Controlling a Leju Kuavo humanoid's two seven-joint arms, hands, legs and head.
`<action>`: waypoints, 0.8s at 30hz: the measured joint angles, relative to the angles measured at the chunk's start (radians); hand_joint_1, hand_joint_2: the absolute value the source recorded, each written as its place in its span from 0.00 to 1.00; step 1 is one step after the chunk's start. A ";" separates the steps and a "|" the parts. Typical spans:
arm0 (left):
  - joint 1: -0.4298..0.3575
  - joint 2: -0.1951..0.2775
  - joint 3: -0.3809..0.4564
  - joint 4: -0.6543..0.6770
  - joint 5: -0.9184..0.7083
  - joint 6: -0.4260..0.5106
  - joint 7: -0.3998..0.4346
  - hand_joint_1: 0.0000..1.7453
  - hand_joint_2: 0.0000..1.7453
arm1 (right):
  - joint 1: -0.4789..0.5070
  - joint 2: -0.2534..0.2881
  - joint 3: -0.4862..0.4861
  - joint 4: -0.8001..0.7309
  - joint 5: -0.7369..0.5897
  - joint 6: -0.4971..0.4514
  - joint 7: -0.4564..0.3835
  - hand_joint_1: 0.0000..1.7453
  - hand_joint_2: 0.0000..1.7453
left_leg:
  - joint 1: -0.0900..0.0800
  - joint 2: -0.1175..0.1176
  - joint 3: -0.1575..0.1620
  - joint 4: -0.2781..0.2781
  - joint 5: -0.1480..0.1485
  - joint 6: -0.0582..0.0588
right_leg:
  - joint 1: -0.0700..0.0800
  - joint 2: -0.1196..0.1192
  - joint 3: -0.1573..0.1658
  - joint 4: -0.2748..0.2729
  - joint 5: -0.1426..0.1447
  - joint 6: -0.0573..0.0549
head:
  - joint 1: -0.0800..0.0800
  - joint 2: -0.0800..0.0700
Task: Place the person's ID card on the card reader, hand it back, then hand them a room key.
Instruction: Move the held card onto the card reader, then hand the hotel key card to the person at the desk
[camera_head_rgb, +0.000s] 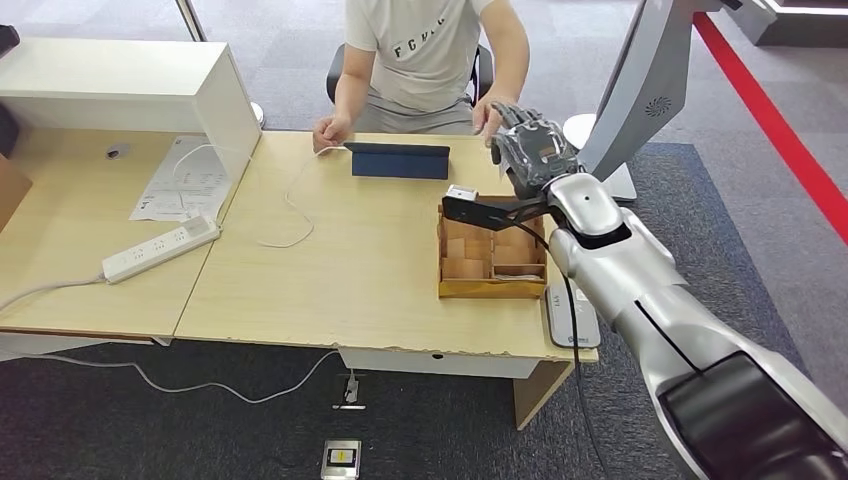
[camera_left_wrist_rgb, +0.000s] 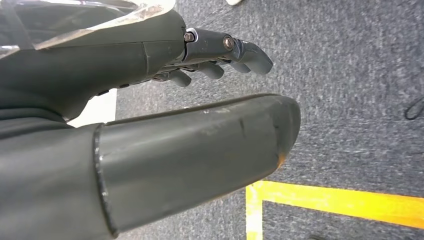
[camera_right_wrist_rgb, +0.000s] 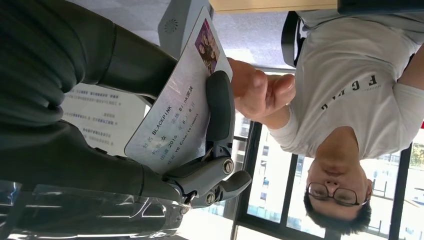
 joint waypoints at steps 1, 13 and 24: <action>0.000 0.000 0.000 0.000 -0.001 -0.001 0.005 0.00 0.00 | -0.002 0.003 0.003 0.004 0.000 0.003 0.001 1.00 1.00 | 0.000 0.000 0.000 0.000 0.000 0.000 | 0.000 0.000 0.000 0.000 0.000 0.000 | 0.000 0.000; 0.002 -0.006 0.000 0.000 0.003 0.014 0.037 0.00 0.00 | -0.009 0.046 0.025 0.038 0.022 0.011 0.001 1.00 1.00 | 0.000 0.000 0.000 0.000 0.000 0.000 | 0.000 0.000 0.000 0.000 0.000 0.000 | 0.000 0.000; 0.001 -0.017 0.001 0.000 0.032 0.031 0.099 0.00 0.00 | 0.000 0.096 0.031 0.056 -0.011 0.186 0.002 0.00 0.00 | 0.000 0.000 0.000 0.000 0.000 0.000 | 0.000 0.000 0.000 0.000 0.000 0.000 | 0.000 0.000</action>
